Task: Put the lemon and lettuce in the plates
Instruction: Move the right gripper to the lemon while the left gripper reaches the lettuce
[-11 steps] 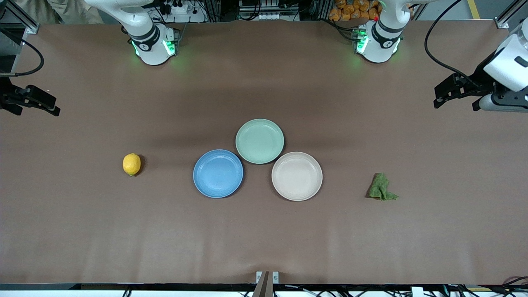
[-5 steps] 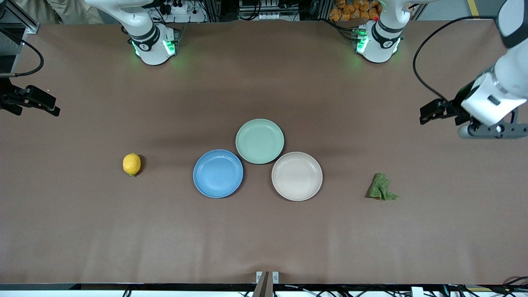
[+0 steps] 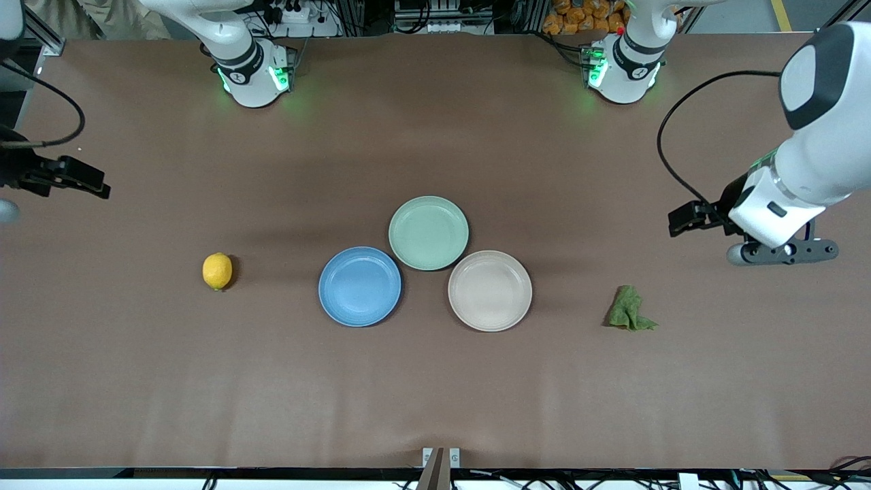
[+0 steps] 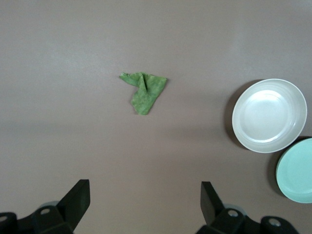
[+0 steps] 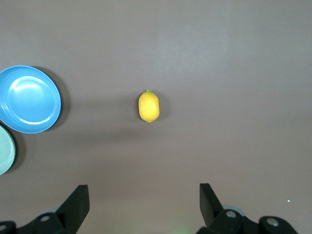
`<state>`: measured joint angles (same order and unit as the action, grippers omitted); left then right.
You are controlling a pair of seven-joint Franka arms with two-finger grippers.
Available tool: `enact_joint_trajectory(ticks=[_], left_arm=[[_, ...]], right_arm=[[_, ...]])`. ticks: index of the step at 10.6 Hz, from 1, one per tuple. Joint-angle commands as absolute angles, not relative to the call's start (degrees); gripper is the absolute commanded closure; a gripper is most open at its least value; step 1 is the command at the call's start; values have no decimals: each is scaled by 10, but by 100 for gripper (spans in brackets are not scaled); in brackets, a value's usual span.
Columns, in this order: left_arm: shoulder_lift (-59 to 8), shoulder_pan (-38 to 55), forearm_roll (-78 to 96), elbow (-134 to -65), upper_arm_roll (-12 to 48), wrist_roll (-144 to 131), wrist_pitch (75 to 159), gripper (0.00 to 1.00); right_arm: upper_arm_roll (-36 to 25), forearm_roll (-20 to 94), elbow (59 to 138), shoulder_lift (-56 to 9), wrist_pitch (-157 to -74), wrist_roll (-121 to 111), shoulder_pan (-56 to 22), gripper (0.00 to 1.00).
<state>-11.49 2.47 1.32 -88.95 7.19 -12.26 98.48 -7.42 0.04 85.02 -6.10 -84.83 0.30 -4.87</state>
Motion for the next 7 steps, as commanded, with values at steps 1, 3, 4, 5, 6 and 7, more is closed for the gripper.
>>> enact_joint_trajectory(ticks=[1, 3, 4, 5, 6, 7], left_arm=[[-149, 26, 4, -878, 72, -146, 1001, 0], [-193, 26, 1, -858, 69, -145, 1019, 0], [-214, 26, -6, -846, 68, -146, 1023, 0], [-228, 26, -21, -845, 68, -154, 1036, 0], [-250, 26, -34, -845, 68, -180, 1055, 0], [-269, 21, -36, -846, 68, -200, 1071, 0]], right_arm=[[-71, -3, 859, -83, -845, -3, -48, 0], [-72, -4, 860, -98, -848, -3, -50, 0], [-72, -4, 860, -108, -852, -3, -50, 0], [-71, -4, 860, -114, -859, -3, -49, 0], [-71, -2, 862, -127, -867, -3, -47, 0], [-71, -1, 863, -138, -876, -3, -46, 0]])
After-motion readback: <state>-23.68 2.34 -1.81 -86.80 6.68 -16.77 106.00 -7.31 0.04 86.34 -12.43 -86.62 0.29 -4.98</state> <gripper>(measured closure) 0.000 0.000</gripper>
